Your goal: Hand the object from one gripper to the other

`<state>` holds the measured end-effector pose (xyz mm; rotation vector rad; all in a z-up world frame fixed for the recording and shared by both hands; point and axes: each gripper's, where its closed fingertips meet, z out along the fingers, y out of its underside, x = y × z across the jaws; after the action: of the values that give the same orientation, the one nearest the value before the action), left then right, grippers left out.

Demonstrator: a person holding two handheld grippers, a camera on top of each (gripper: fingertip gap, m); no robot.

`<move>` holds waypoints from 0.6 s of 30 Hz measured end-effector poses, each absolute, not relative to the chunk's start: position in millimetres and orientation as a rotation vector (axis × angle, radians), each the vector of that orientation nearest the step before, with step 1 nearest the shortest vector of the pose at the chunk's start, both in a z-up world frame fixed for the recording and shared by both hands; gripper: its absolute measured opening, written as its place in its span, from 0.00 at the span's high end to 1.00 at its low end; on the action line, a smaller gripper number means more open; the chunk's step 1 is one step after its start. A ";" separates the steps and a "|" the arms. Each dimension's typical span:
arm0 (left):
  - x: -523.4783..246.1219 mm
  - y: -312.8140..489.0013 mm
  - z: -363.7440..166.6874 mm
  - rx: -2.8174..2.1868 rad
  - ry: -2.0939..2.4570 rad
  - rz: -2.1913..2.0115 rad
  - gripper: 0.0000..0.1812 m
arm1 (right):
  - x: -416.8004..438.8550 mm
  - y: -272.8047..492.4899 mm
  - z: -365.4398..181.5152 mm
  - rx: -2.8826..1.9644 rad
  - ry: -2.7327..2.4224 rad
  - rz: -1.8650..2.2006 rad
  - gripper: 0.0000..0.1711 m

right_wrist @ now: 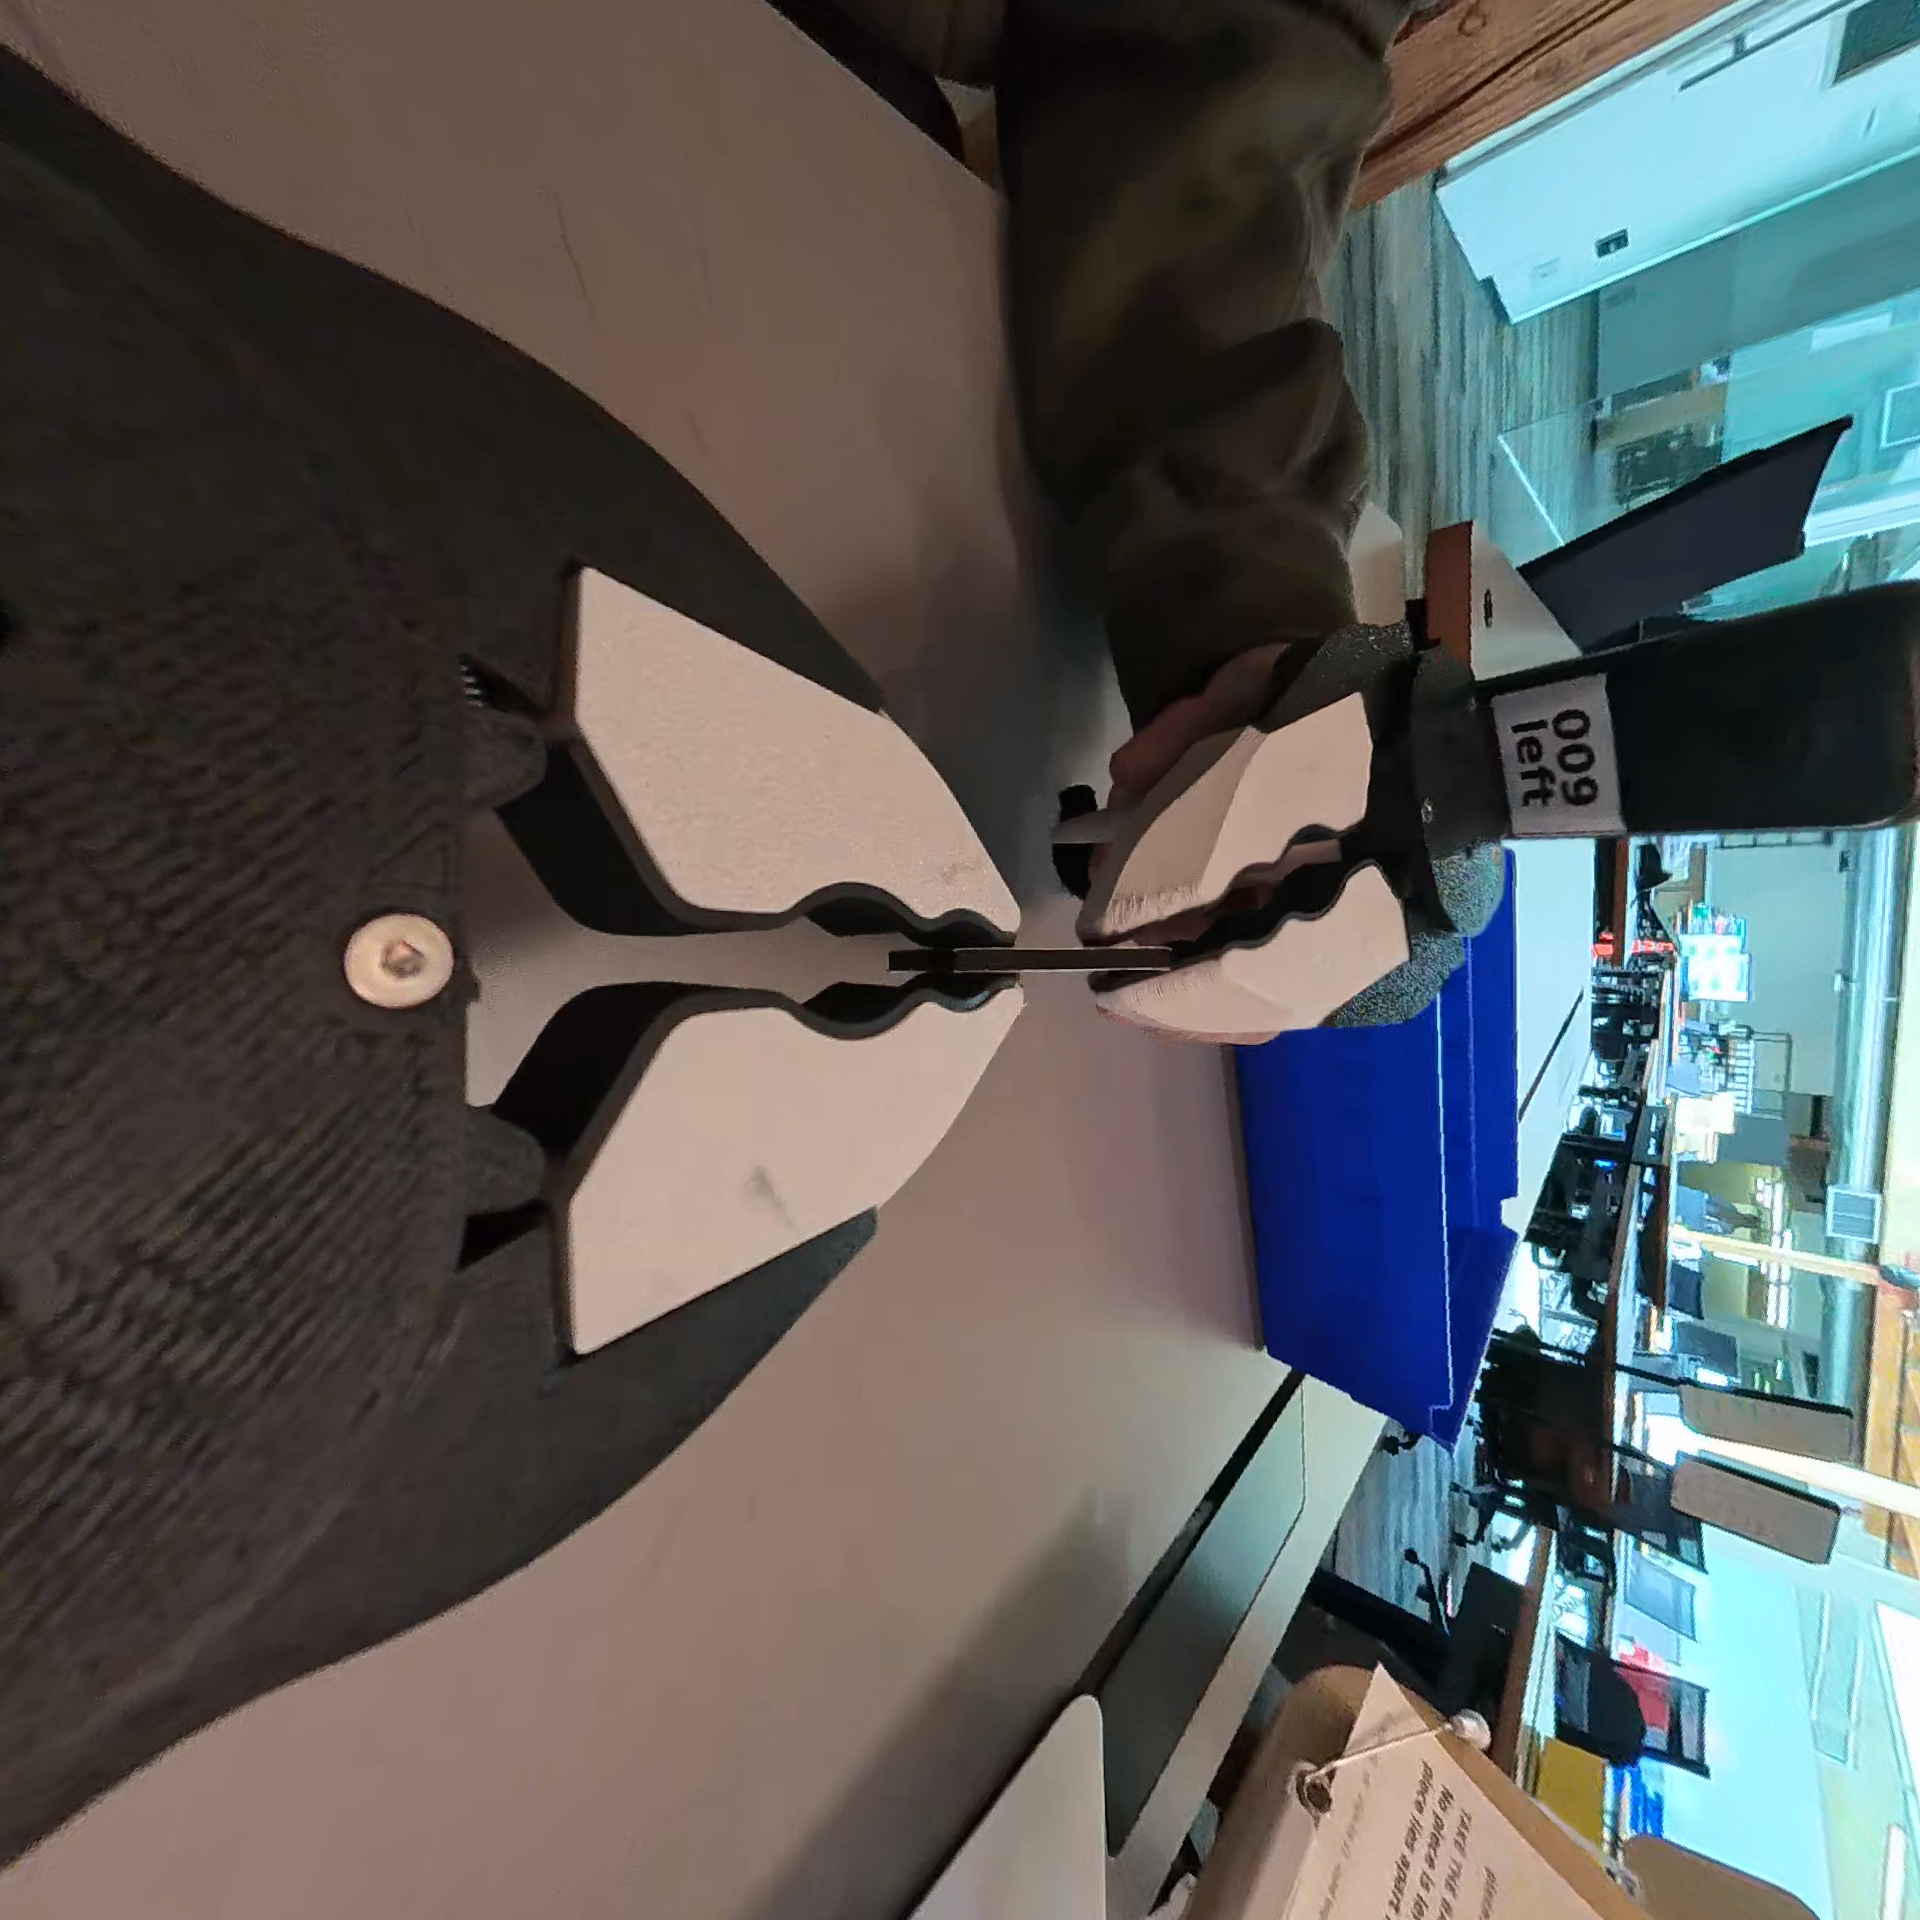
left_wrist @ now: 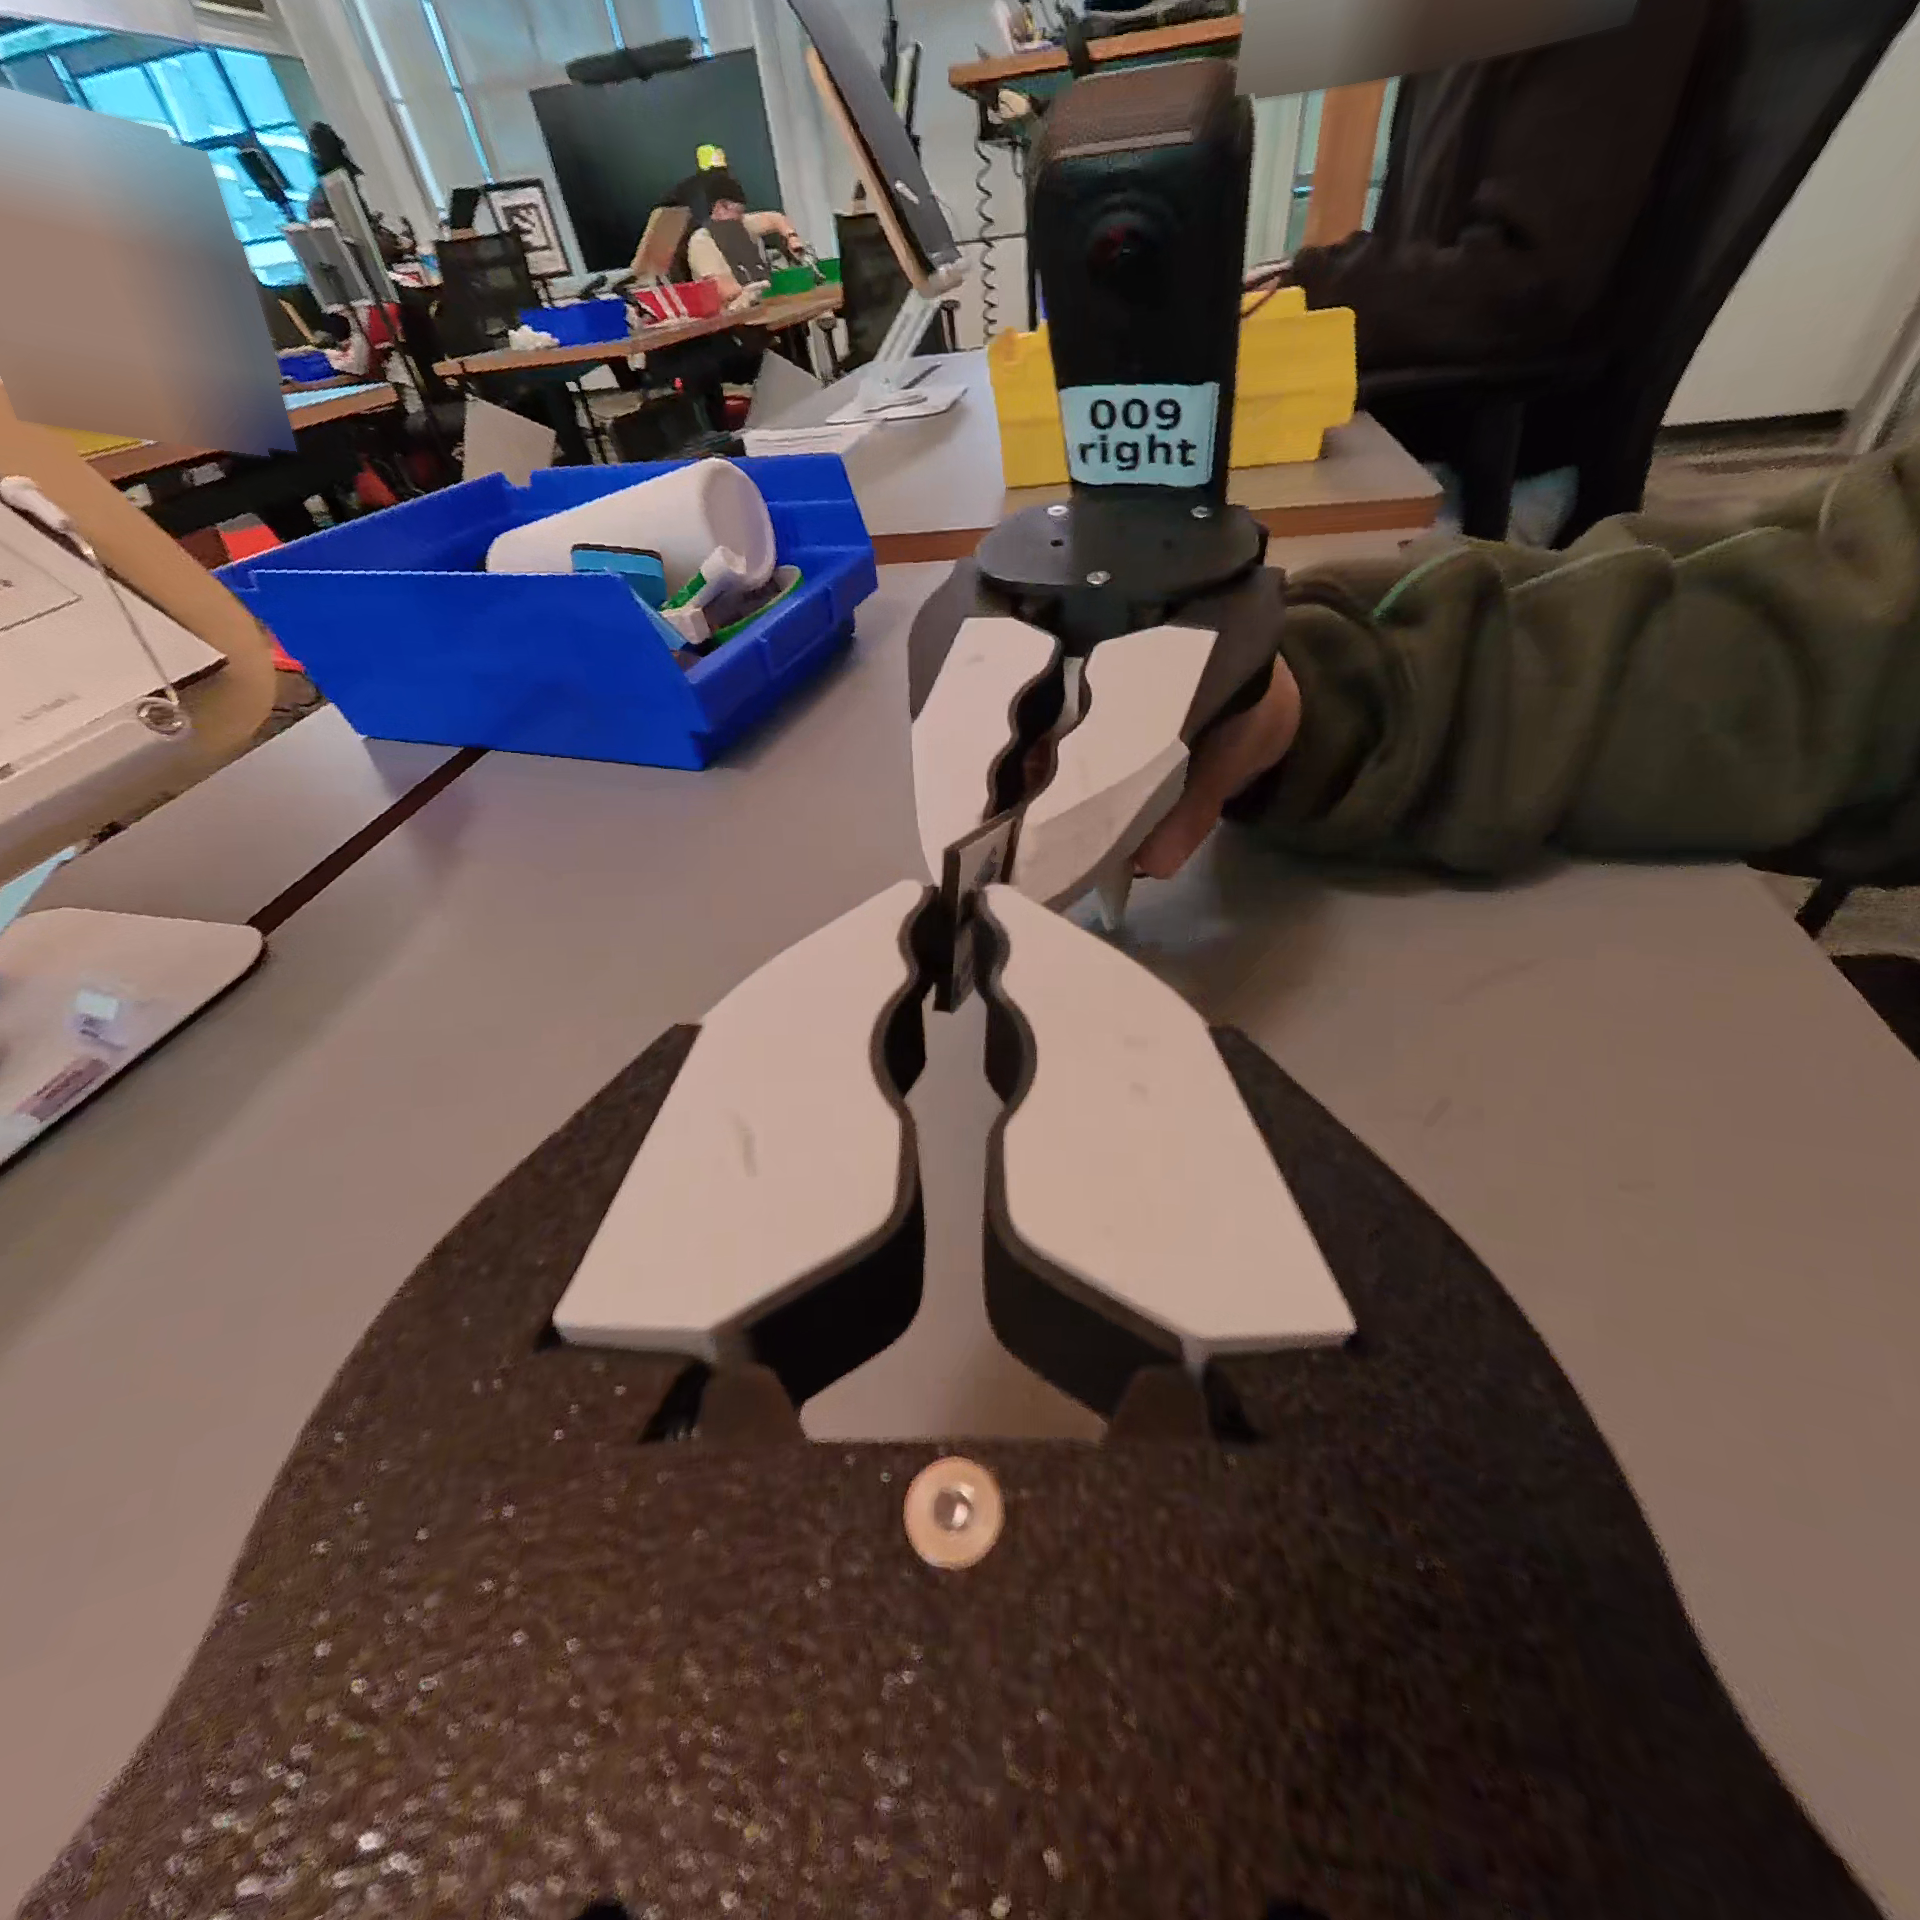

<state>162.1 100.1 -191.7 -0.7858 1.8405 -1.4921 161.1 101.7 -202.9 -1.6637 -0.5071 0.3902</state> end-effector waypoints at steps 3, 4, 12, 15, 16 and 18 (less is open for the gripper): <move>160.8 99.5 -190.3 -0.769 1.852 -1.496 0.98 | 159.2 100.7 -201.7 -1.657 -0.514 0.391 0.98; 160.4 98.9 -189.5 -0.744 1.853 -1.482 0.98 | 159.2 100.6 -200.8 -1.653 -0.498 0.409 0.98; 167.3 109.8 -170.6 -0.421 1.671 -1.054 0.99 | 171.5 93.6 -181.5 -1.540 0.009 1.185 0.61; 173.5 108.4 -167.6 -0.293 1.620 -0.778 0.99 | 178.2 88.0 -169.8 -1.366 0.197 1.586 0.69; 176.4 107.9 -169.5 -0.237 1.610 -0.649 0.99 | 182.2 88.0 -170.5 -1.336 0.229 1.617 0.72; 182.7 104.2 -177.6 -0.125 1.613 -0.415 0.99 | 183.1 86.5 -180.0 -1.392 0.220 1.599 0.72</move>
<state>182.7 104.2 -177.6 -0.1250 1.6126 -0.4154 183.1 86.5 -180.0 -1.3924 0.2196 1.5987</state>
